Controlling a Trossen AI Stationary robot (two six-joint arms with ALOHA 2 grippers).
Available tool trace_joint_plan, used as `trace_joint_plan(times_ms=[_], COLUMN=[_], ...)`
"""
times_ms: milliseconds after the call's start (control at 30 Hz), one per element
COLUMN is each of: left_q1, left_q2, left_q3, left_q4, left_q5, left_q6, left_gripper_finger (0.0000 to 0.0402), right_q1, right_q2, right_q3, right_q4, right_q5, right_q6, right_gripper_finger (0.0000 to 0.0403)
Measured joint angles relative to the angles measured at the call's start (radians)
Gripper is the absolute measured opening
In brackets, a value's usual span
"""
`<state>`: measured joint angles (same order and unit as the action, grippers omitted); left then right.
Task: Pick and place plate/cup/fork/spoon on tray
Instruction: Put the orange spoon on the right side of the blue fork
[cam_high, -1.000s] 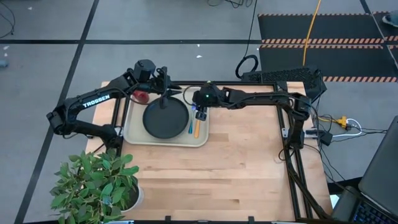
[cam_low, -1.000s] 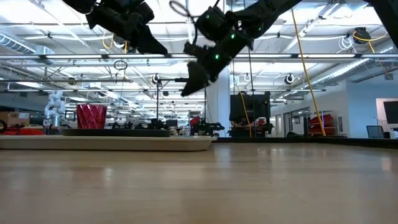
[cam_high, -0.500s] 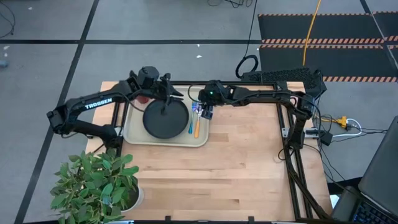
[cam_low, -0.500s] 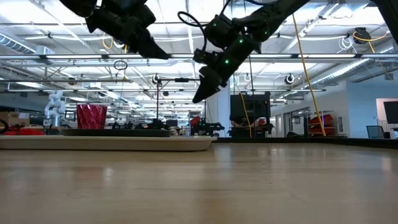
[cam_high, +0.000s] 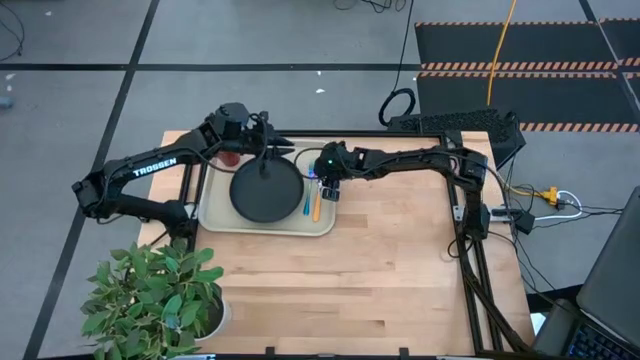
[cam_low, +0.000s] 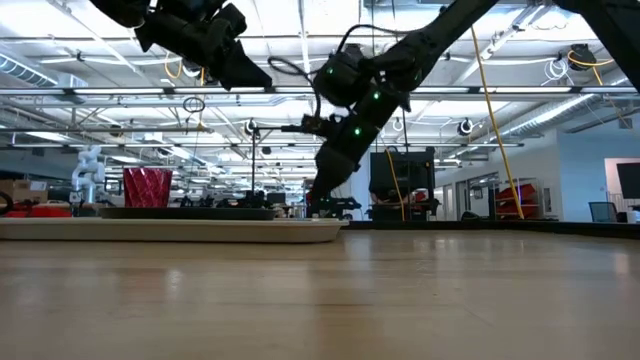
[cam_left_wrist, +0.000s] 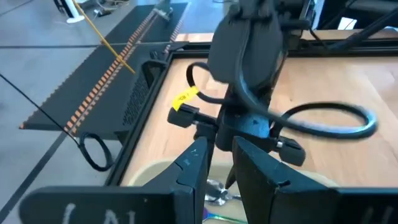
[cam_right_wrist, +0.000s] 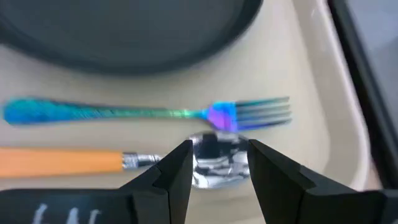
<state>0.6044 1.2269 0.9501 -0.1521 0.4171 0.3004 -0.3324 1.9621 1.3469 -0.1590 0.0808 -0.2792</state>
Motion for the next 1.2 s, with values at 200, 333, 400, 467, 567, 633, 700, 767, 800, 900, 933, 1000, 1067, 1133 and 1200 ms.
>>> trace_joint_plan(times_ms=[200, 333, 400, 467, 567, 633, 700, 767, 800, 900, 933, 1000, 1067, 1133, 1200], left_q1=[0.006, 0.015, 0.018, 0.019, 0.021, 0.019, 0.021, 0.032, 0.04, 0.053, 0.056, 0.063, 0.065, 0.064, 0.064], left_q2=[-0.01, -0.035, -0.044, -0.05, -0.05, -0.05, -0.05, -0.055, -0.061, -0.075, -0.078, -0.089, -0.099, -0.106, -0.108], left_q3=[0.0, 0.0, 0.0, 0.0, -0.01, -0.027, -0.042, -0.053, -0.058, -0.063, -0.064, -0.065, -0.065, -0.065, -0.065], left_q4=[-0.007, 0.0, 0.003, 0.03, 0.108, 0.171, 0.225, 0.26, 0.269, 0.288, 0.286, 0.281, 0.28, 0.265, 0.252], left_q5=[0.0, -0.001, 0.002, 0.042, 0.152, 0.191, 0.195, 0.194, 0.194, 0.194, 0.194, 0.194, 0.194, 0.194, 0.193], left_q6=[0.012, 0.044, 0.056, 0.055, 0.038, 0.02, -0.011, -0.038, -0.051, -0.068, -0.071, -0.078, -0.078, -0.075, -0.072], left_gripper_finger=[0.0081, 0.0081, 0.0081, 0.0081, 0.0081, 0.0081, 0.0081, 0.0081, 0.0081, 0.0081, 0.0081, 0.0081, 0.0081, 0.0081, 0.0081], right_q1=[-0.008, -0.004, -0.004, -0.002, -0.002, -0.005, -0.012, -0.018, -0.021, -0.021, -0.022, -0.026, -0.033, -0.041, -0.046], right_q2=[0.016, 0.017, 0.011, 0.01, 0.01, 0.01, 0.01, 0.01, 0.01, 0.01, 0.01, 0.01, 0.009, 0.008, 0.009], right_q3=[0.001, 0.0, 0.0, 0.0, 0.0, 0.001, 0.007, 0.026, 0.039, 0.073, 0.08, 0.097, 0.106, 0.107, 0.107], right_q4=[0.036, 0.049, 0.054, 0.05, 0.018, 0.006, -0.019, -0.058, -0.08, -0.13, -0.147, -0.169, -0.166, -0.168, -0.172], right_q5=[-0.003, -0.004, -0.006, -0.027, -0.07, -0.095, -0.117, -0.125, -0.13, -0.129, -0.13, -0.131, -0.122, -0.108, -0.107], right_q6=[0.0, 0.015, 0.029, 0.034, 0.053, 0.068, 0.084, 0.087, 0.084, 0.072, 0.072, 0.071, 0.072, 0.074, 0.076], right_gripper_finger=[0.0144, 0.0144, 0.0144, 0.0144, 0.0144, 0.0144, 0.0144, 0.0144, 0.0144, 0.0144, 0.0144, 0.0144, 0.0144, 0.0144, 0.0144])
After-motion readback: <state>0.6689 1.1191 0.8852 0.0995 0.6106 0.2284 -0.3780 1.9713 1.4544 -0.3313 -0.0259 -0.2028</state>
